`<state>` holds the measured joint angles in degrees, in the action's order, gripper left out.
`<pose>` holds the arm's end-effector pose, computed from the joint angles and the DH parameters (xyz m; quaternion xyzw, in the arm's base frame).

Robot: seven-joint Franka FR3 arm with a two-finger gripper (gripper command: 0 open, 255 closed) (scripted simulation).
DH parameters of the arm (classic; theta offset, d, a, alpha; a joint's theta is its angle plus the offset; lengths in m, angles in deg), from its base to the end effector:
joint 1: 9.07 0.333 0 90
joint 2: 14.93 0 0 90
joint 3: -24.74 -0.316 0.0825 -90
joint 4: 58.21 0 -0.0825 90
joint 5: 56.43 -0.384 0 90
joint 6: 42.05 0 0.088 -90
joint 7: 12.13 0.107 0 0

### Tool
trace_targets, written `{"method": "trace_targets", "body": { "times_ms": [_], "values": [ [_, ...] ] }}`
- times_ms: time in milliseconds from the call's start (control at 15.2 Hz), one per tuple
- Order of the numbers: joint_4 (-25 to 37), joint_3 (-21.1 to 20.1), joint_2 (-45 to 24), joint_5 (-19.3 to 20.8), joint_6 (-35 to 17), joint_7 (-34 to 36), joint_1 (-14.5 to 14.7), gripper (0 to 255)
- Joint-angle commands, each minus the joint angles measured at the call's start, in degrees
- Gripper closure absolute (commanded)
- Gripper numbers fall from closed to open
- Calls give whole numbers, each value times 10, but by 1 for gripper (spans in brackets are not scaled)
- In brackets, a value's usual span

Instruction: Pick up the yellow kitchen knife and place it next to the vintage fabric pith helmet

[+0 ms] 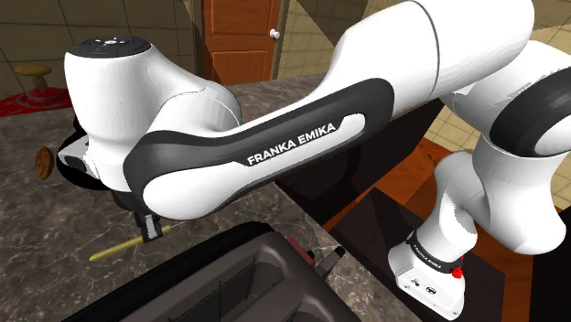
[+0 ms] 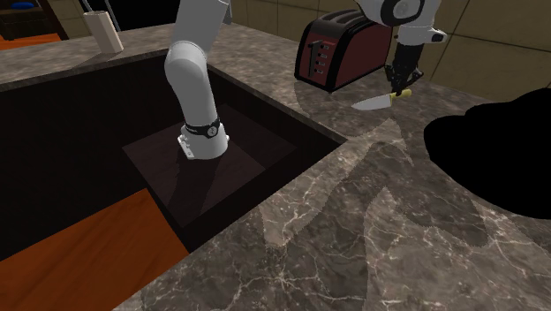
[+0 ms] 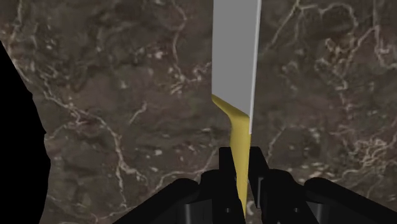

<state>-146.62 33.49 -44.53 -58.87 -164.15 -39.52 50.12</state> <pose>0.4325 0.5516 0.3624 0.7769 0.6281 0.0417 0.0106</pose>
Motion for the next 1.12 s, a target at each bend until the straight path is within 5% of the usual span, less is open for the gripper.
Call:
{"method": "trace_targets", "body": {
  "times_ms": [0, 396, 462, 792, 1056],
  "values": [
    [-6, 0, -1, 0, -6, -1, 0, 255],
    [-6, 0, -1, 0, -6, -1, -1, 255],
    [-7, 0, 0, 0, -7, -1, -1, 0],
    [-6, 0, -1, 0, -6, -1, -1, 0],
    [20, 2, 30, 5, 51, 2, 2, 0]
  ]
}}
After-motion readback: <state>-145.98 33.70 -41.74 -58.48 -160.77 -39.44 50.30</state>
